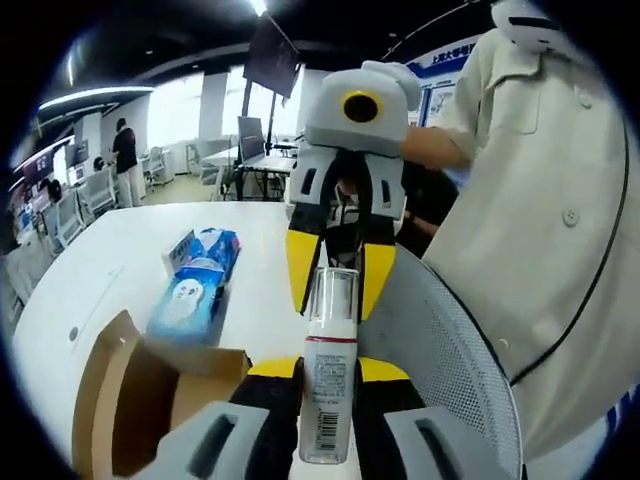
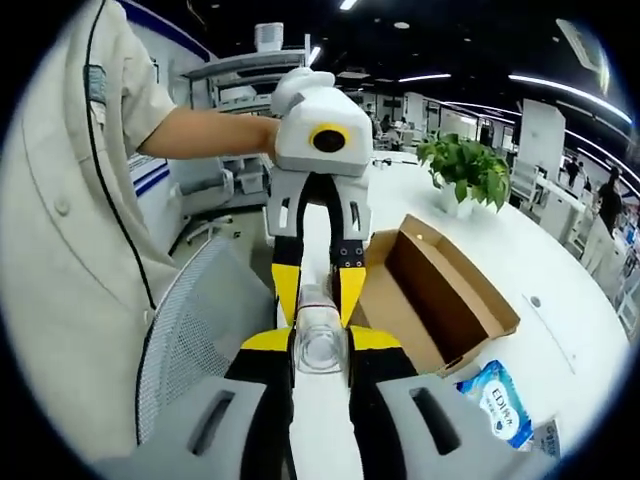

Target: Operate the shoe box by opening the lid, removing the specified soft item, and placing it in the target area until the item is outside and the box remains undamaged.

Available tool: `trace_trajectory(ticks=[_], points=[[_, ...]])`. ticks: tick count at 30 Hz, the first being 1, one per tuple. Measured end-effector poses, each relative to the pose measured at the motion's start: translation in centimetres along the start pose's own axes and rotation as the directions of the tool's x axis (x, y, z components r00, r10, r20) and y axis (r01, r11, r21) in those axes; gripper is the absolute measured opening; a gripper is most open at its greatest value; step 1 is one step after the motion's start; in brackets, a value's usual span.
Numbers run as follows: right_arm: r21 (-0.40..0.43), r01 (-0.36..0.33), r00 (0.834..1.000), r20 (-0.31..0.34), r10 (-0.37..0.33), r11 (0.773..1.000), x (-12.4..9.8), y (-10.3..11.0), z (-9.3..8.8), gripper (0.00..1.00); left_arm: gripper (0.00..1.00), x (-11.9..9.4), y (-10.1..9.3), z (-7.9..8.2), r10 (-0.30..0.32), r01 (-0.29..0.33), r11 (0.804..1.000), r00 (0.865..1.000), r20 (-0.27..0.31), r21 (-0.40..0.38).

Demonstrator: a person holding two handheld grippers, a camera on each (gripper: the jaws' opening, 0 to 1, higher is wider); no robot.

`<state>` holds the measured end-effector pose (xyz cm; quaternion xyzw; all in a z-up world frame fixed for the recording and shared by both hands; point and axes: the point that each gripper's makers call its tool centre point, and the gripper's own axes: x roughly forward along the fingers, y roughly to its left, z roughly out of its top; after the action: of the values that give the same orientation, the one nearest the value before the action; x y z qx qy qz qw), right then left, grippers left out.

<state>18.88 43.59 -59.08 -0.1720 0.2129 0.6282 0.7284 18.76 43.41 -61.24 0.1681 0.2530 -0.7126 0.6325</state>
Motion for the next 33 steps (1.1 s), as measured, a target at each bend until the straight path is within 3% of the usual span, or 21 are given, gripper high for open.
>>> trace_trajectory(ticks=[6,21,26,33], points=[[0.032,0.009,1.0,0.015,-0.01,0.999,-0.3,-0.9,0.7,0.17,0.24,-0.1,0.7,0.3,0.046,-0.046,0.999,0.999,0.008,-0.022],[-0.001,0.019,1.0,-0.02,-0.019,1.0,-1.1,-2.7,0.3,0.16,0.42,-1.0,1.8,-0.6,0.136,-0.134,0.989,0.99,0.031,-0.069],[-0.026,0.028,0.998,-0.048,-0.029,0.999,-1.9,-3.7,-0.1,0.16,0.55,-2.0,2.7,-1.1,0.212,-0.206,0.973,0.976,0.05,-0.102],[-0.054,0.04,0.996,-0.078,-0.045,0.998,-3.5,-5.5,-0.3,0.17,0.72,-3.7,3.6,-2.0,0.327,-0.313,0.937,0.943,0.066,-0.156]])
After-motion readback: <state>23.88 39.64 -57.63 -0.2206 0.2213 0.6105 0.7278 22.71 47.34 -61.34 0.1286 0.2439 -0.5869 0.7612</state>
